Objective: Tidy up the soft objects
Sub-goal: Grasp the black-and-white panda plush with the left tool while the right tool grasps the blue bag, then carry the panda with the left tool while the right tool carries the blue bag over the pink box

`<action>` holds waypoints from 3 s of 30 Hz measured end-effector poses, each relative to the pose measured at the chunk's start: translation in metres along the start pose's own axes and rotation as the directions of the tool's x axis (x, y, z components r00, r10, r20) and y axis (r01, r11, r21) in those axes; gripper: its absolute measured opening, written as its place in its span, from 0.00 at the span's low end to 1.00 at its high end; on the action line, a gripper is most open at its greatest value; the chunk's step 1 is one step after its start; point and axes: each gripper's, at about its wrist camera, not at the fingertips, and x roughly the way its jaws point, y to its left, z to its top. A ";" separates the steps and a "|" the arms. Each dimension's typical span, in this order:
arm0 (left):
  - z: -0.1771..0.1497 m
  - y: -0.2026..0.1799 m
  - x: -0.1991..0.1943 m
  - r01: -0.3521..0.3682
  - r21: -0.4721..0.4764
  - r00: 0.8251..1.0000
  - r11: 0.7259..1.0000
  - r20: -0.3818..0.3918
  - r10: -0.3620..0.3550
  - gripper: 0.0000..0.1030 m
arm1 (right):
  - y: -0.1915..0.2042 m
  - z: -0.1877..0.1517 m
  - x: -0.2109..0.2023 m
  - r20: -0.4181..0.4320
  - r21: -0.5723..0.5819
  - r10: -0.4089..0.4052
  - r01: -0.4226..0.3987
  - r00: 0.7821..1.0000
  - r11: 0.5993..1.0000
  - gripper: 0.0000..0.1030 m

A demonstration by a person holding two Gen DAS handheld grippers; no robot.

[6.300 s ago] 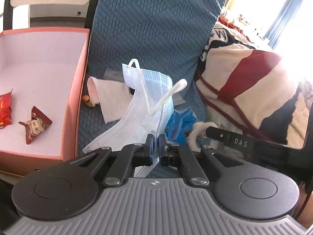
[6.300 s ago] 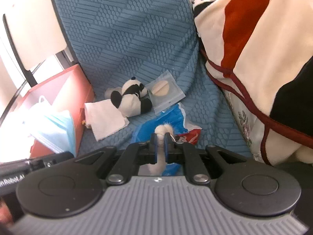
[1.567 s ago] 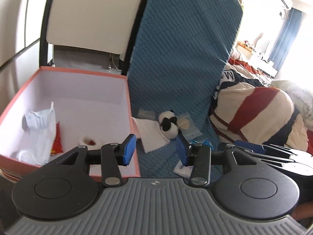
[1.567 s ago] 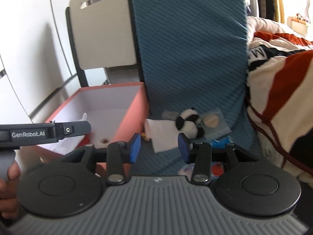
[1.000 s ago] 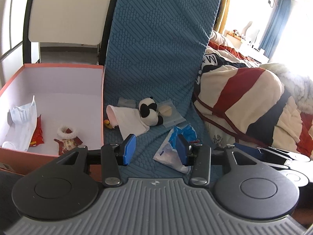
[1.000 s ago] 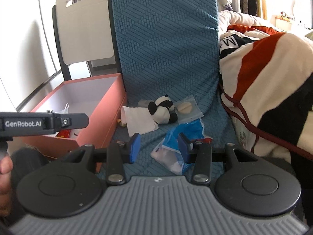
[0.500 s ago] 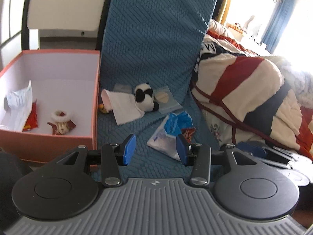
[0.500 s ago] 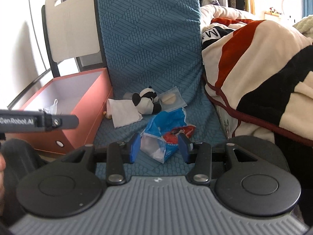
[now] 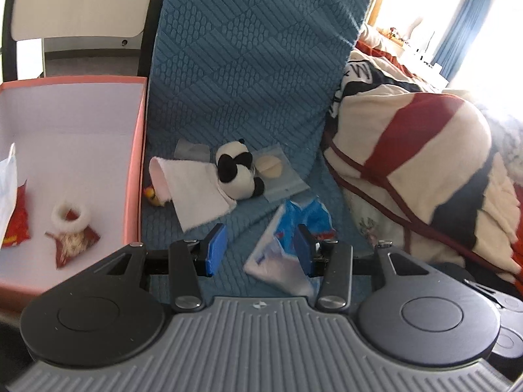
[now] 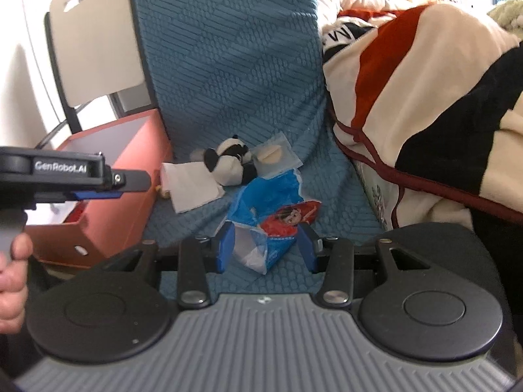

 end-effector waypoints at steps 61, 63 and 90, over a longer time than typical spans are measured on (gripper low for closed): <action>0.055 0.049 0.203 0.005 -0.116 0.997 0.993 -0.080 -0.014 0.42 | 0.011 0.025 0.163 -0.159 0.145 -0.007 0.031 0.987 0.989 0.71; 0.054 0.050 0.201 0.010 -0.123 0.997 0.992 -0.074 -0.019 0.41 | 0.011 0.025 0.160 -0.144 0.150 -0.005 0.027 0.990 0.988 0.71; 0.061 0.054 0.177 0.023 -0.122 0.999 0.992 -0.036 -0.027 0.38 | 0.019 0.016 0.162 -0.174 0.142 0.102 -0.078 0.979 0.987 0.70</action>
